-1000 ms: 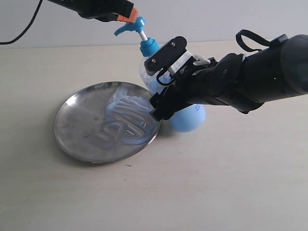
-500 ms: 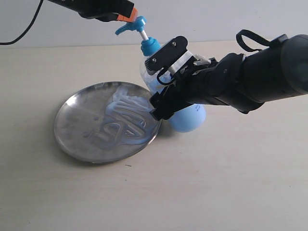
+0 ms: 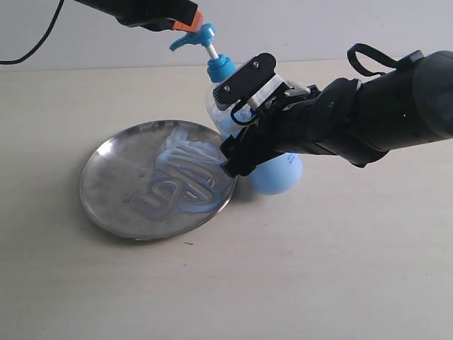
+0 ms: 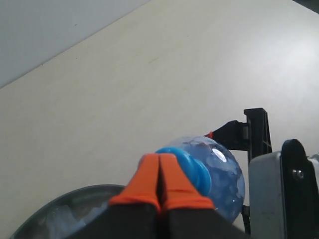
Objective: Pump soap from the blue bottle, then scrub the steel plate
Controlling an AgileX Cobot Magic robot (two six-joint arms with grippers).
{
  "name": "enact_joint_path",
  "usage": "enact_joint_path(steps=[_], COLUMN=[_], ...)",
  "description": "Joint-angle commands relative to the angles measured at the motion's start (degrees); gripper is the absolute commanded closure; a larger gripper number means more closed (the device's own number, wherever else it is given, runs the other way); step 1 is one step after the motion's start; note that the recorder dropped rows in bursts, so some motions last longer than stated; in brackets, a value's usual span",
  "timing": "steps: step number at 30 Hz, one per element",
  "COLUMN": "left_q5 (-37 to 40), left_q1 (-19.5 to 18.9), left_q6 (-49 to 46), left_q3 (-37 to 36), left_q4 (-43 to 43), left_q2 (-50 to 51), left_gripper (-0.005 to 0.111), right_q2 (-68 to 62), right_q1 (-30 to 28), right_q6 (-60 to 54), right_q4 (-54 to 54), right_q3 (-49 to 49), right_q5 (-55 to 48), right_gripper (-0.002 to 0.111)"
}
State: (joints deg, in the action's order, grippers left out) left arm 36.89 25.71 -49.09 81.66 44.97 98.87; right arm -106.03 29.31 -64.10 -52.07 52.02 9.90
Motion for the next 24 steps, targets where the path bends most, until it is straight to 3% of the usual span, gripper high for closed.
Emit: enact_joint_path(steps=[1, 16, 24], left_q5=[1.89, 5.61, 6.01], left_q1=[0.23, 0.31, 2.26], left_q6=[0.16, 1.13, 1.14], left_q3=[-0.03, -0.03, -0.15], left_q4=[-0.75, -0.88, -0.88], left_q2=[0.76, 2.95, 3.69], left_gripper=[0.107, 0.107, 0.107], right_q2=[-0.88, -0.88, -0.88], right_q1=[0.05, 0.05, 0.05], right_q6=[-0.14, -0.23, -0.23], right_q4=[-0.4, -0.16, -0.17], right_q3=[-0.72, -0.72, -0.72], right_q5=[-4.61, -4.99, -4.88], right_gripper=[0.108, 0.108, 0.108])
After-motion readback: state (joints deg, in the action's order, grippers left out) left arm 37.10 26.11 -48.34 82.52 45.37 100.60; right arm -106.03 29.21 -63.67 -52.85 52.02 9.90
